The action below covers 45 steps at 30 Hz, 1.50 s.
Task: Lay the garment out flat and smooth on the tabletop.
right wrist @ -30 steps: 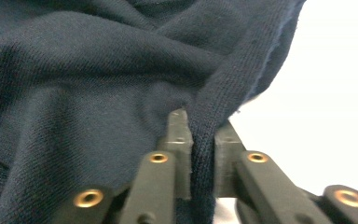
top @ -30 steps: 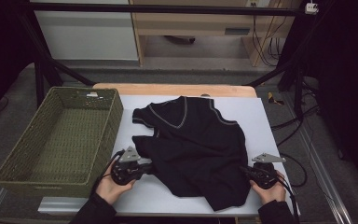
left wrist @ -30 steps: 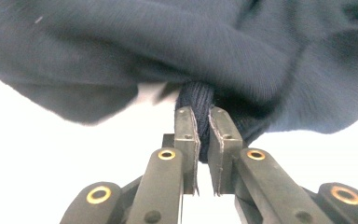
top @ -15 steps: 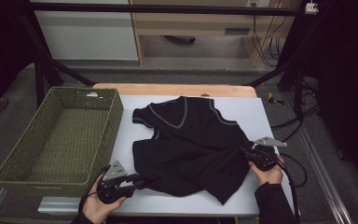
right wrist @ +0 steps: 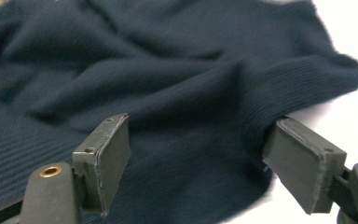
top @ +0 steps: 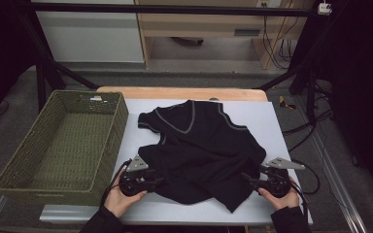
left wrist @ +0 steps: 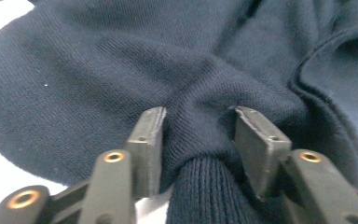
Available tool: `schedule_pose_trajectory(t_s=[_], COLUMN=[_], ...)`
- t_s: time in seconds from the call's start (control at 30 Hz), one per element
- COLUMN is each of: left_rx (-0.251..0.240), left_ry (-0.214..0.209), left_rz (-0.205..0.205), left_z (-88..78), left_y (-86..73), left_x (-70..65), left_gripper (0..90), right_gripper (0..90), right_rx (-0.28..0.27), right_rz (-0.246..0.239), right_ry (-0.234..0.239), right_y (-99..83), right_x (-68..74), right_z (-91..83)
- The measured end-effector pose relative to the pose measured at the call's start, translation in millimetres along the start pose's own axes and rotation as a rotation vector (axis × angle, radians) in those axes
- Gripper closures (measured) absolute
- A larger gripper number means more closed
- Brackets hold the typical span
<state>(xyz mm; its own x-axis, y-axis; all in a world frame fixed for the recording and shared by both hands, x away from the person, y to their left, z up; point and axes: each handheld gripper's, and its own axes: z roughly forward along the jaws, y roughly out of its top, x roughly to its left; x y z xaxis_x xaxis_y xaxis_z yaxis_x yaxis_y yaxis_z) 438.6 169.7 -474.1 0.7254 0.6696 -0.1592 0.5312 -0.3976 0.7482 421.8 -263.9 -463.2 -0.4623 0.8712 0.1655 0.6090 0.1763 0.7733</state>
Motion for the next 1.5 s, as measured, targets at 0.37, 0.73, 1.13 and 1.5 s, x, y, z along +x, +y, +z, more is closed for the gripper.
schedule_pose_trajectory(t_s=[0.37, 0.73, 1.13, 1.5], left_rx=[0.0, -0.163, -0.097, -0.015], left_ry=[-0.004, 0.101, 0.059, 0.053], left_rz=[0.007, -0.027, -0.003, -0.023], left_z=[-1.1, -22.2, -27.7, -24.4], left_y=[-1.9, 18.8, -4.6, -29.8], left_x=[-2.3, -4.2, -14.3, -15.1], left_gripper=[72.2, 72.5, 50.5, 57.7], right_gripper=[64.1, 84.7, 45.8, 31.4], right_rx=[0.072, 0.033, 0.008, 0.066], right_rz=[-0.105, -0.109, -0.081, -0.031], right_ry=[0.01, -0.066, -0.126, -0.043], right_y=[-7.0, 28.5, 29.5, -10.5], right_x=[16.1, 14.4, 1.9, 8.0], right_z=[25.7, 20.2, 24.6, 8.6])
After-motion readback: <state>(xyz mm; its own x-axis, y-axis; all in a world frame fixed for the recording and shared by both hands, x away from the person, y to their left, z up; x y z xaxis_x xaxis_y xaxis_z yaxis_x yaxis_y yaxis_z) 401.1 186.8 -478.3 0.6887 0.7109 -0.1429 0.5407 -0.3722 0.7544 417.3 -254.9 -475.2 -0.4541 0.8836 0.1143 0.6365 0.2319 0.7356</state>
